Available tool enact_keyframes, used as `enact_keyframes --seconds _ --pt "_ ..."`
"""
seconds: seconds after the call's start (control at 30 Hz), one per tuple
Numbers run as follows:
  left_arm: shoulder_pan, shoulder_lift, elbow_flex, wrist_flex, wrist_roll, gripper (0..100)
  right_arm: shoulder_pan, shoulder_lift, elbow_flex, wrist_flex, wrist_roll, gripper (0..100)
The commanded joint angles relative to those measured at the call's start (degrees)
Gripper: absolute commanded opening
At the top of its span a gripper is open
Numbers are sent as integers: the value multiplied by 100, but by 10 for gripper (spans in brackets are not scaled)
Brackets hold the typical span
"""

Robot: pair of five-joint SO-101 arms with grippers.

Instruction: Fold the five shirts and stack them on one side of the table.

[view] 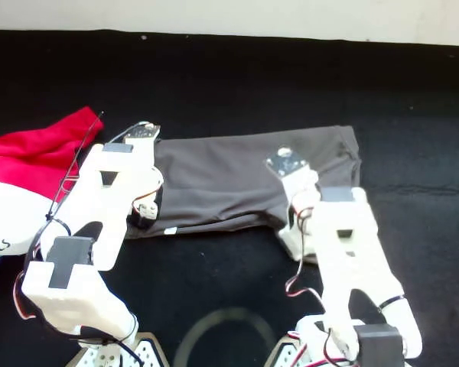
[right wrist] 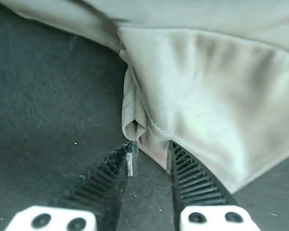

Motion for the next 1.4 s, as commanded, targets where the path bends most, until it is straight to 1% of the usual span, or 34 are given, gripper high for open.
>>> enact_keyframes --seconds 0.0,0.1,0.23,0.5,0.53,0.6,1.07,1.37 --pt "-136 48 40 -176 0 9 -57 -101 189 -479 62 109" --pt "-136 48 40 -176 0 9 -40 136 163 -804 62 109" --pt "-136 48 40 -176 0 9 189 365 163 -1235 62 109" --pt "-136 48 40 -176 0 9 356 497 -66 -1288 62 104" --pt "-136 48 40 -176 0 9 365 497 -136 -1262 62 92" --pt "-136 48 40 -176 0 9 365 435 -207 -1244 62 7" --pt "-136 48 40 -176 0 9 321 -1095 -215 31 88 6" --pt "-136 48 40 -176 0 9 321 -919 -207 92 88 9"
